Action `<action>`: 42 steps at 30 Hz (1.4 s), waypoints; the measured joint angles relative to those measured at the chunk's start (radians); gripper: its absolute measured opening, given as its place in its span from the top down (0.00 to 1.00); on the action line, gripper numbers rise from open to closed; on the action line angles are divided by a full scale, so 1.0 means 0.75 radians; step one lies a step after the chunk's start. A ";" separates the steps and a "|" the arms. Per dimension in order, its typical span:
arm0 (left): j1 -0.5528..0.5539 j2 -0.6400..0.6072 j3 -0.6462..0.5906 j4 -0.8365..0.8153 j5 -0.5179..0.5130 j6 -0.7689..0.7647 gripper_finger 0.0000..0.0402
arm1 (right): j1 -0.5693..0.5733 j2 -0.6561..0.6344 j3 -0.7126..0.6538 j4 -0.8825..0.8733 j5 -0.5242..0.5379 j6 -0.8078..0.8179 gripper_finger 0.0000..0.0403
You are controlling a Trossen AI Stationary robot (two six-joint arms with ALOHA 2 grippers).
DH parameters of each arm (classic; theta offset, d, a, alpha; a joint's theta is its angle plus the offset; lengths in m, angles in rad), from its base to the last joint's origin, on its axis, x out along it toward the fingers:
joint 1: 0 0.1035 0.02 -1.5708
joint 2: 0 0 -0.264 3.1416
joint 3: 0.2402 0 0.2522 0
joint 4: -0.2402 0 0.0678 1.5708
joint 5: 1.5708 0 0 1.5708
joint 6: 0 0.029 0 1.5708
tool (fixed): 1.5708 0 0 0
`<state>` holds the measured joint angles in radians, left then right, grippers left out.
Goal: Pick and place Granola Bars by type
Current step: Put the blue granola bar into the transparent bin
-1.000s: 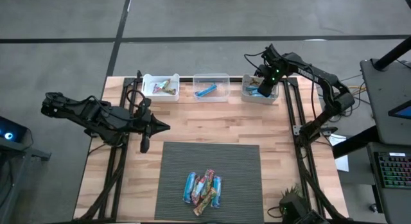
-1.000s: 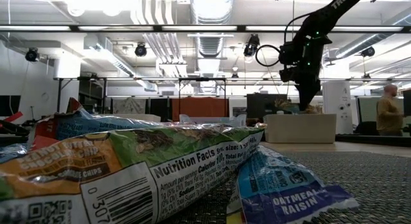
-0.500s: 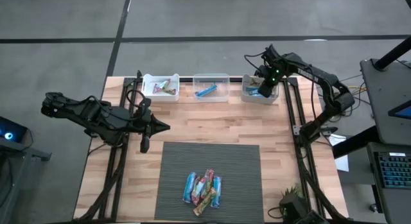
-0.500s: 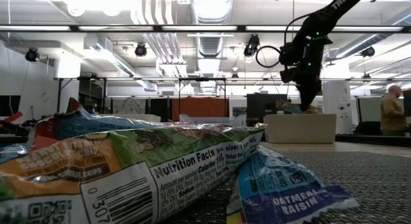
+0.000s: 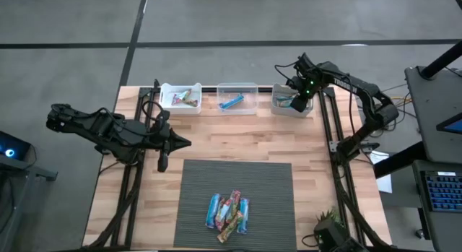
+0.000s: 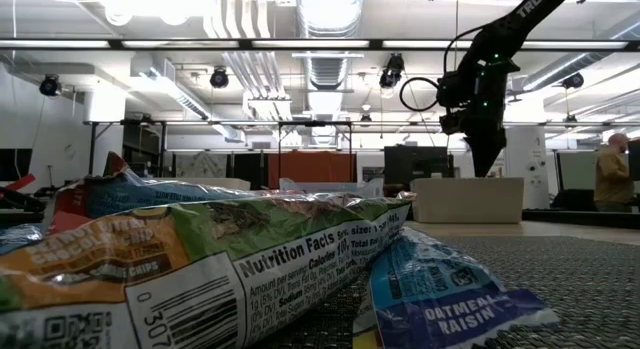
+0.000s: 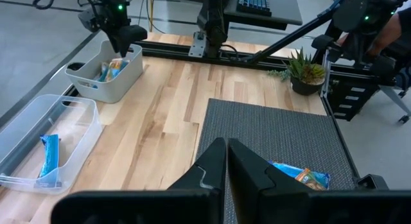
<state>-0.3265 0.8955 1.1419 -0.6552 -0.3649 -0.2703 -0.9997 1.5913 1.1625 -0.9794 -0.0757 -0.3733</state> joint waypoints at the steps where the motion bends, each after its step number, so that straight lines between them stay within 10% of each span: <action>1: 0.000 0.000 0.000 0.000 0.000 0.000 1.00 | 0.000 0.000 0.000 -0.001 0.000 0.000 0.65; 11: 0.000 0.000 0.000 0.000 0.000 -0.003 1.00 | 0.001 0.000 0.009 -0.011 -0.001 0.000 0.63; 29: 0.000 0.000 0.000 0.000 0.000 -0.004 1.00 | 0.001 0.000 0.011 -0.061 -0.003 -0.016 0.96; 42: 0.000 0.000 0.000 0.003 0.000 -0.004 1.00 | 0.094 -0.104 0.142 -0.097 -0.022 -0.042 0.98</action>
<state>-0.3264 0.8955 1.1419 -0.6526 -0.3649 -0.2729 -0.9294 1.5132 1.2693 -1.0519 -0.0920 -0.4049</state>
